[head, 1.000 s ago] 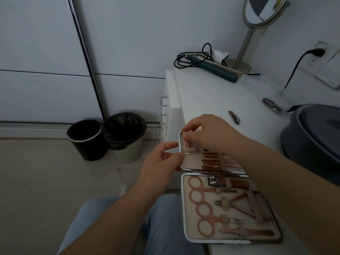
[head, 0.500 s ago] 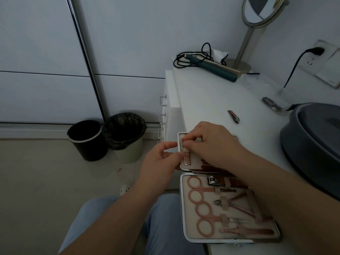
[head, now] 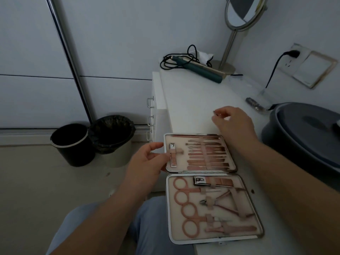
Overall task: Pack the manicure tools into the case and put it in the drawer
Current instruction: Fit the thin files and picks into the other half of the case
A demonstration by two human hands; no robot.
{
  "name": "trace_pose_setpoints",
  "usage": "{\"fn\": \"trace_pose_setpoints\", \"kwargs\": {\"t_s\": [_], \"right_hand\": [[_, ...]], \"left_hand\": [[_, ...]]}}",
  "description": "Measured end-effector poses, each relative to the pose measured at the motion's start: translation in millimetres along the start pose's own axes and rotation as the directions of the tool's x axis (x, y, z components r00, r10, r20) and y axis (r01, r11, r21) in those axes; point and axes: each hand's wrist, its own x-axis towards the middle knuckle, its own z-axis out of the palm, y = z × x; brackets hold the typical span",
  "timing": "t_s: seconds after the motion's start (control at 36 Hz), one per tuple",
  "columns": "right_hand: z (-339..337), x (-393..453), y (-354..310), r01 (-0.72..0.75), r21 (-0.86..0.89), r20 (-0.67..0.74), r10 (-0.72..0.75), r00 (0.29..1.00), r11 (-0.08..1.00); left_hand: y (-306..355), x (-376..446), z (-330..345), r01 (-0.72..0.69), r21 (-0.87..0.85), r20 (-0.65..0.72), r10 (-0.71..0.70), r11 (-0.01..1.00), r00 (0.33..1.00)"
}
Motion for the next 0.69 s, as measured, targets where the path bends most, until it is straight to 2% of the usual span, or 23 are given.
{"fn": "trace_pose_setpoints", "kwargs": {"t_s": [0.08,0.17,0.33,0.44,0.53,0.61,0.69], "right_hand": [[-2.7,15.9,19.0,-0.148,-0.061,-0.008,0.147,0.989,0.987],[-0.3,24.4,26.7,-0.21,-0.13,0.044,0.217,0.975,0.969],[7.1,25.6,24.7,-0.188,-0.23,0.021,0.199,0.98,0.955],[7.0,24.4,25.7,-0.164,-0.222,0.01,0.171,0.985,0.961],[3.6,22.4,24.8,-0.151,-0.151,0.008,0.154,0.988,0.977],[-2.6,17.7,19.6,-0.136,0.019,0.006,0.136,0.991,0.991],[-9.8,9.2,5.5,-0.102,0.228,0.069,0.088,0.994,0.968]], "left_hand": [[5.2,7.8,-0.5,-0.008,0.05,0.007,0.008,0.999,1.0],[10.7,17.3,0.1,-0.006,0.1,0.038,0.002,0.995,0.999],[10.8,22.7,3.5,0.001,0.141,0.054,-0.008,0.99,0.999],[9.3,23.2,2.8,0.004,0.118,0.038,-0.009,0.993,0.999],[8.2,24.2,2.6,0.007,0.106,0.044,-0.011,0.994,0.999],[5.8,24.7,3.2,0.009,0.092,0.039,-0.012,0.996,0.999],[3.3,24.4,3.1,0.013,0.077,0.042,-0.016,0.997,0.999]]}}
